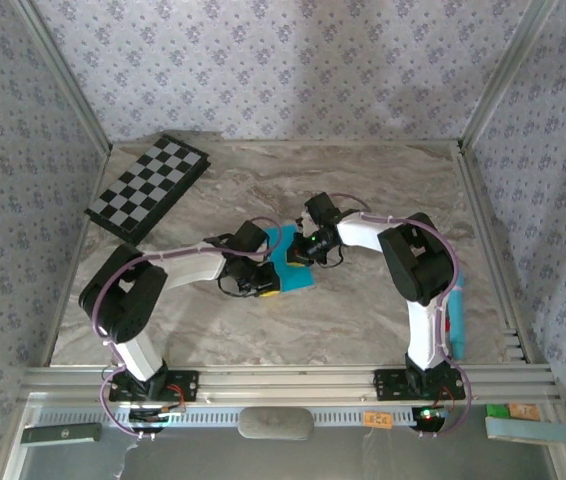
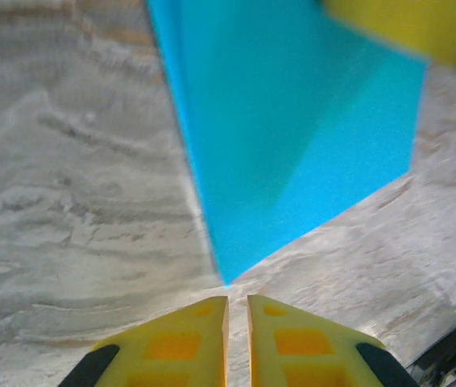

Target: Fold a paper plane with a square sheet of paper (pick it up from the middle)

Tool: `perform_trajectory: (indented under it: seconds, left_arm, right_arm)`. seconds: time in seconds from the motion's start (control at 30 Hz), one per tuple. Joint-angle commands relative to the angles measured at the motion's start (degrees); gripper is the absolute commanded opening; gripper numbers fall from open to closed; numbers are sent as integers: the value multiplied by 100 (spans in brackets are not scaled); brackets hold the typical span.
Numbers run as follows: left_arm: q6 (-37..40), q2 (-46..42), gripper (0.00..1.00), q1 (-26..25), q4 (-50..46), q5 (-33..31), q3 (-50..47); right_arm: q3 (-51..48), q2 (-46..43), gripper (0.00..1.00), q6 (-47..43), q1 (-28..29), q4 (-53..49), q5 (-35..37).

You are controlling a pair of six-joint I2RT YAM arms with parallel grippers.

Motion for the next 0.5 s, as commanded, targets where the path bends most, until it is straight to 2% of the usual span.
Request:
perform_trajectory:
  seconds: [0.0,0.23,0.47]
  left_arm:
    - [-110,-167,14,40,203,-219,194]
    - [-111,417,10,123,487,27,455]
    - [-135,773,4,161,326,98,483]
  right_arm:
    - [-329,295,4,141,-28,-381,677]
    - [-385,240,4,184,-32,-181,553]
    - [-413,69,4,185,-64,-22,423]
